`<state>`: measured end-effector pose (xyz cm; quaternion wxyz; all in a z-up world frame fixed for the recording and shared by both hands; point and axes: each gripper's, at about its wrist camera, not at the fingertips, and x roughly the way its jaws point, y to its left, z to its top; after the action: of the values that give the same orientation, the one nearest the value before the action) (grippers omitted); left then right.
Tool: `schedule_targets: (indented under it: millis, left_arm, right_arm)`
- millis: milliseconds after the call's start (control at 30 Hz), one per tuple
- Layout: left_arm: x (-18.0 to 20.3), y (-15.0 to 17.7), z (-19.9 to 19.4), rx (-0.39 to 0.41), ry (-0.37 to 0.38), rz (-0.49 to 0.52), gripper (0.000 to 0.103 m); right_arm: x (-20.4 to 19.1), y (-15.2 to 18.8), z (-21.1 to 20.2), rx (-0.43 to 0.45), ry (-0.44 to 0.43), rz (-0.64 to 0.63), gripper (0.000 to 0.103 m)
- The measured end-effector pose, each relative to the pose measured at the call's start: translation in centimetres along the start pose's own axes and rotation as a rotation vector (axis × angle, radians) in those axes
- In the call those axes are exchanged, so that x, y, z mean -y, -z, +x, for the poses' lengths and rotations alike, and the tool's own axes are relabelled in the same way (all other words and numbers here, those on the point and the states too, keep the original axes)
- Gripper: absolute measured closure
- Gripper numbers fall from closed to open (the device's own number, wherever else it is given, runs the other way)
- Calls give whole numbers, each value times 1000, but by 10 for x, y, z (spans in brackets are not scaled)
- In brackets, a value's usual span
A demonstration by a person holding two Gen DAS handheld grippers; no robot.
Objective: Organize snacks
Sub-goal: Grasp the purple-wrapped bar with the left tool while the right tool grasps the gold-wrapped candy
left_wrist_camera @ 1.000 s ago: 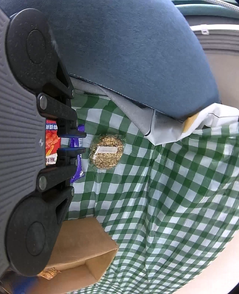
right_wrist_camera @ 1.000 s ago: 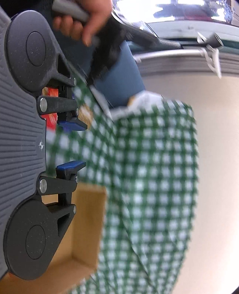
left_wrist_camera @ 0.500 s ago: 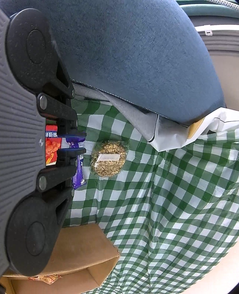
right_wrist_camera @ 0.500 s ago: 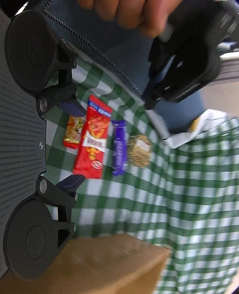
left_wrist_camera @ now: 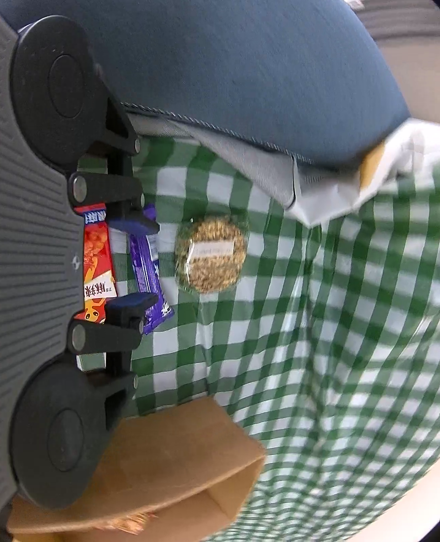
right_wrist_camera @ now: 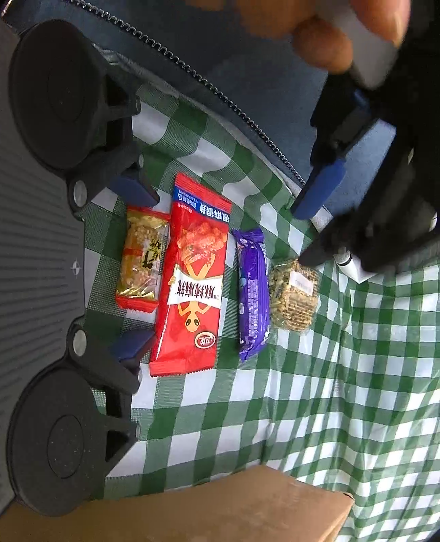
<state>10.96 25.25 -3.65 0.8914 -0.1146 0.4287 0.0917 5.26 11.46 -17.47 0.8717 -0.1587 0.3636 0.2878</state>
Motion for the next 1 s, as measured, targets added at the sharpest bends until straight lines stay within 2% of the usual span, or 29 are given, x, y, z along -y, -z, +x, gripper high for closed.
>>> schedule_targets:
  millis: [33, 133, 300, 400, 500, 533, 567, 633, 667, 733, 833, 1000]
  left_arm:
    - [4, 0, 5, -4, -5, 28, 54]
    - [15, -1, 20, -18, -21, 110, 44]
    - [30, 2, 47, -60, -37, 233, 41]
    - [38, 6, 60, -64, -75, 313, 36]
    - [38, 8, 65, -61, -81, 335, 36]
    - [38, 8, 66, -59, -84, 339, 36]
    - [38, 8, 67, -60, -91, 342, 37]
    - [36, 7, 68, -67, -115, 343, 45]
    - [34, 7, 68, -73, -126, 338, 49]
    - [29, 5, 68, -79, -132, 321, 66]
    - [26, 2, 65, -88, -123, 296, 75]
    - [26, -3, 55, -74, -93, 248, 77]
  right_arm:
    - [0, 0, -2, 6, 8, -4, 46]
    - [6, 0, -8, 10, 0, 13, 54]
    - [18, -1, -17, 16, 29, 48, 58]
    - [20, 0, -19, 21, 39, 55, 60]
    - [21, -1, -18, 18, 35, 59, 60]
    - [22, -1, -18, 14, 30, 62, 57]
    - [22, -2, -17, 3, 23, 64, 55]
    - [21, -3, -11, -29, 30, 62, 31]
    - [21, -2, -9, -35, 35, 61, 29]
    - [19, 0, -7, -36, 43, 43, 28]
    - [15, 1, -6, -31, 45, 13, 30]
    - [12, 2, -11, -16, 45, -28, 50]
